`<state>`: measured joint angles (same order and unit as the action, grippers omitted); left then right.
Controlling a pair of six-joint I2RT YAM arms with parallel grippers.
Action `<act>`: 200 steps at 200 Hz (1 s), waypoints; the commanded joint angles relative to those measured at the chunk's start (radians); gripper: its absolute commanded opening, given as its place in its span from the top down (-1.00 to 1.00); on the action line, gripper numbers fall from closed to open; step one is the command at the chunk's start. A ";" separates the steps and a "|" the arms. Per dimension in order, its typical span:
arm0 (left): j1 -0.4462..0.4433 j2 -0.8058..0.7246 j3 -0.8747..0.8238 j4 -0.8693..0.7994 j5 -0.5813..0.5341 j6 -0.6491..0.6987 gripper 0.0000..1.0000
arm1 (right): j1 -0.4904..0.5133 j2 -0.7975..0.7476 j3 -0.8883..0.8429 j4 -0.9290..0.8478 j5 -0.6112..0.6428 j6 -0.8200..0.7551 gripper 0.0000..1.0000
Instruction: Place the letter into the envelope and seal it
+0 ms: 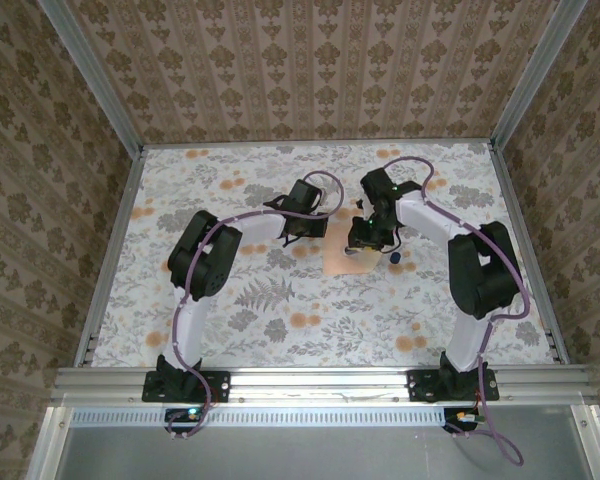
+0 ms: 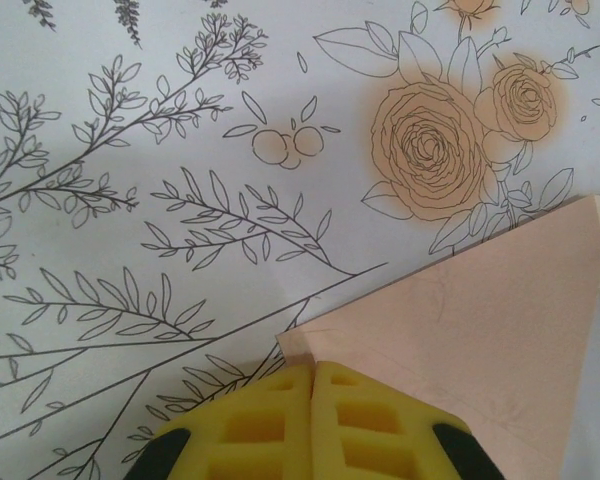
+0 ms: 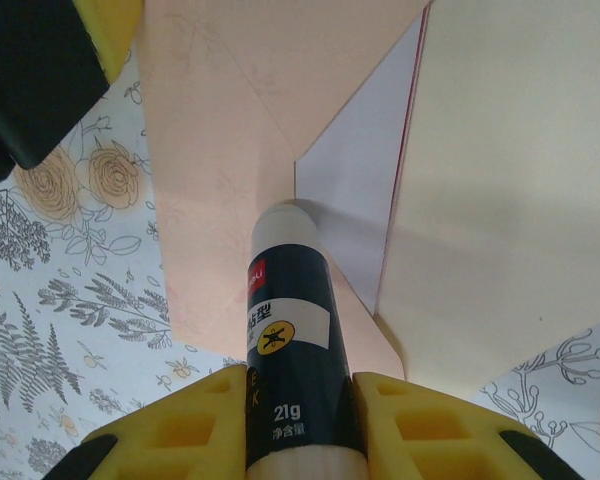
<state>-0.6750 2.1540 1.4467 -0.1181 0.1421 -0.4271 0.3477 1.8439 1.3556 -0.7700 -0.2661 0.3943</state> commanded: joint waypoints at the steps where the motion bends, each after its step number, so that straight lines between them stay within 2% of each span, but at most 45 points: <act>1: 0.000 -0.011 -0.023 -0.014 0.023 -0.017 1.00 | 0.006 0.044 0.030 -0.043 0.059 -0.015 0.83; 124: -0.003 -0.009 -0.032 -0.006 0.035 -0.014 1.00 | 0.005 0.111 0.095 -0.045 0.099 -0.004 0.87; 200: -0.003 -0.006 -0.026 -0.040 -0.002 -0.043 1.00 | 0.023 0.036 0.087 -0.113 0.099 -0.027 0.88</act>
<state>-0.6735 2.1536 1.4376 -0.1005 0.1501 -0.4438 0.3584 1.9091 1.4517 -0.7929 -0.2134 0.3904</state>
